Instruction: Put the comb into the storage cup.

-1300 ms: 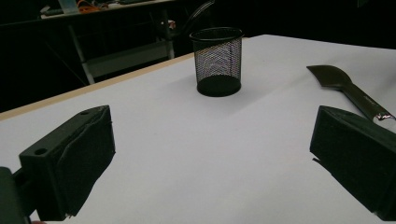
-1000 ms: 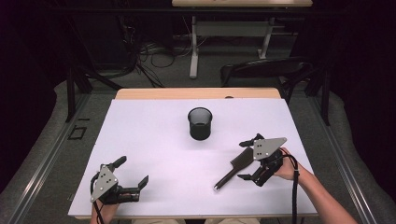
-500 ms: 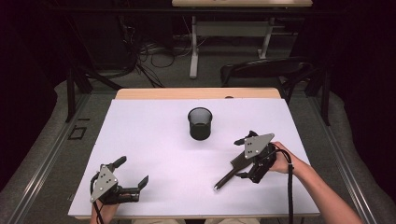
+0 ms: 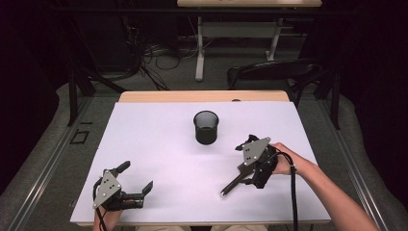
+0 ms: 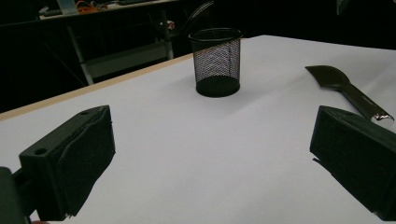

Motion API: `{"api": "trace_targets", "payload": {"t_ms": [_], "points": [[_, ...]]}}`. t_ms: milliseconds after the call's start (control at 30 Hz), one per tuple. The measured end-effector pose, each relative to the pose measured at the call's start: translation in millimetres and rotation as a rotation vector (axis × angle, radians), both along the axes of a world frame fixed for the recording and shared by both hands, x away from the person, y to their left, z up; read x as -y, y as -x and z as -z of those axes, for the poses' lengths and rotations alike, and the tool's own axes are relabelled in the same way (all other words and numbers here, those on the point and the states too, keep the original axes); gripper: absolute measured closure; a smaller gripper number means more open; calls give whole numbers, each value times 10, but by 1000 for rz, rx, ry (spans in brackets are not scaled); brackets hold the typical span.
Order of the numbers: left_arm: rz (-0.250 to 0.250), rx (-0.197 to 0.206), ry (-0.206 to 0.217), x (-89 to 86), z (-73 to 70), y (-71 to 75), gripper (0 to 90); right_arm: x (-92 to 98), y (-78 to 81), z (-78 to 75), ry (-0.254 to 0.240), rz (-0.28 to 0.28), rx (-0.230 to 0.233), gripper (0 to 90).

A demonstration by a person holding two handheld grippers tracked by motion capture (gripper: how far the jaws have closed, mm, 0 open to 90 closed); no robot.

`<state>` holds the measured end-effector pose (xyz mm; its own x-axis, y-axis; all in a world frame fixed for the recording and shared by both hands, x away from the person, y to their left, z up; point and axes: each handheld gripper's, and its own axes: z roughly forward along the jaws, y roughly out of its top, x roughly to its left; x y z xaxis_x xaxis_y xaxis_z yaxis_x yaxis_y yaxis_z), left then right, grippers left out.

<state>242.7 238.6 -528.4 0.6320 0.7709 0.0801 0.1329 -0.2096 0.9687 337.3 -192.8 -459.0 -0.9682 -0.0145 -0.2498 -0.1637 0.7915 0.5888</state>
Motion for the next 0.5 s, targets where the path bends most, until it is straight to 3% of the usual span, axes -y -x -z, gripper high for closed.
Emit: {"api": "trace_targets", "payload": {"t_ms": [500], "points": [[3,0,2,2,-2,4,0,-154,-36,-5,90,-58,11,1]]}}
